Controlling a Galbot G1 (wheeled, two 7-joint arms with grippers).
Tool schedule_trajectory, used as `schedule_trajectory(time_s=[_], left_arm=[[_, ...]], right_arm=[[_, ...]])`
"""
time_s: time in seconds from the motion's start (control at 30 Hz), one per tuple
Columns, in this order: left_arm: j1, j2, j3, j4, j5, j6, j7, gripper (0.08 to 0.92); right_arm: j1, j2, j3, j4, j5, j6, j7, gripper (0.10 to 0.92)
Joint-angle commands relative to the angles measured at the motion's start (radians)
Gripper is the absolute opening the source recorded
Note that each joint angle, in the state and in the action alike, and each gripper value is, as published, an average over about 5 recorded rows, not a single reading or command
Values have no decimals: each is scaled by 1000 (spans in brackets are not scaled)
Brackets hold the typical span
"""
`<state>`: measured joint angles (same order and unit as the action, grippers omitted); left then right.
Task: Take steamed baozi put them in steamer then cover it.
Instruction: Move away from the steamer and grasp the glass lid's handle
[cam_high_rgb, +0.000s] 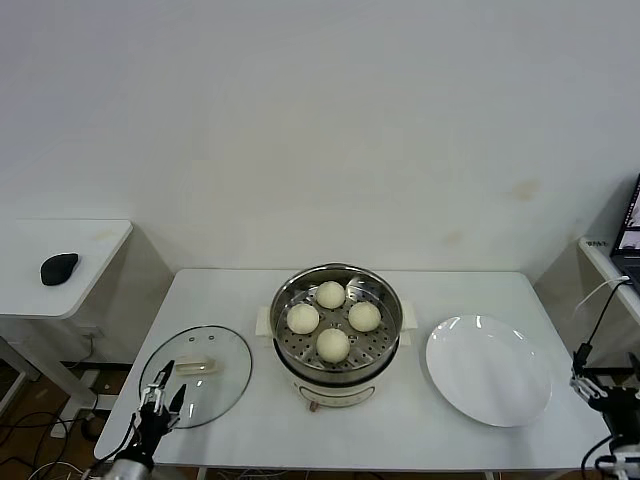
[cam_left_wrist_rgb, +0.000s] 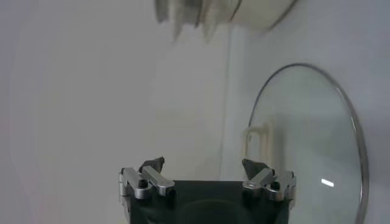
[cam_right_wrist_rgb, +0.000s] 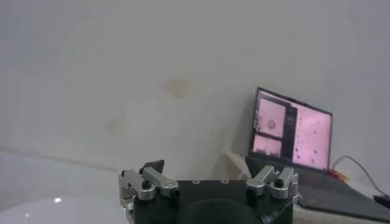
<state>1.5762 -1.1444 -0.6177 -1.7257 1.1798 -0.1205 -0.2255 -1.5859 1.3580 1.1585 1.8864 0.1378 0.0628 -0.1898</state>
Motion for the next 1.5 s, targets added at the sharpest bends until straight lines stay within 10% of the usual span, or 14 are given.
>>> schedule_trajectory(time_s=[0.03, 1.03, 1.5], left_arm=[[-193, 18, 62, 170, 112, -7, 16, 823], [-389, 8, 96, 368, 123, -14, 29, 807], [-344, 6, 82, 293, 75, -20, -10, 420]], right_arm=[[-36, 29, 37, -11, -32, 23, 2, 823], [-15, 46, 24, -84, -96, 60, 2, 823], [-5, 44, 8, -88, -94, 66, -3, 823]])
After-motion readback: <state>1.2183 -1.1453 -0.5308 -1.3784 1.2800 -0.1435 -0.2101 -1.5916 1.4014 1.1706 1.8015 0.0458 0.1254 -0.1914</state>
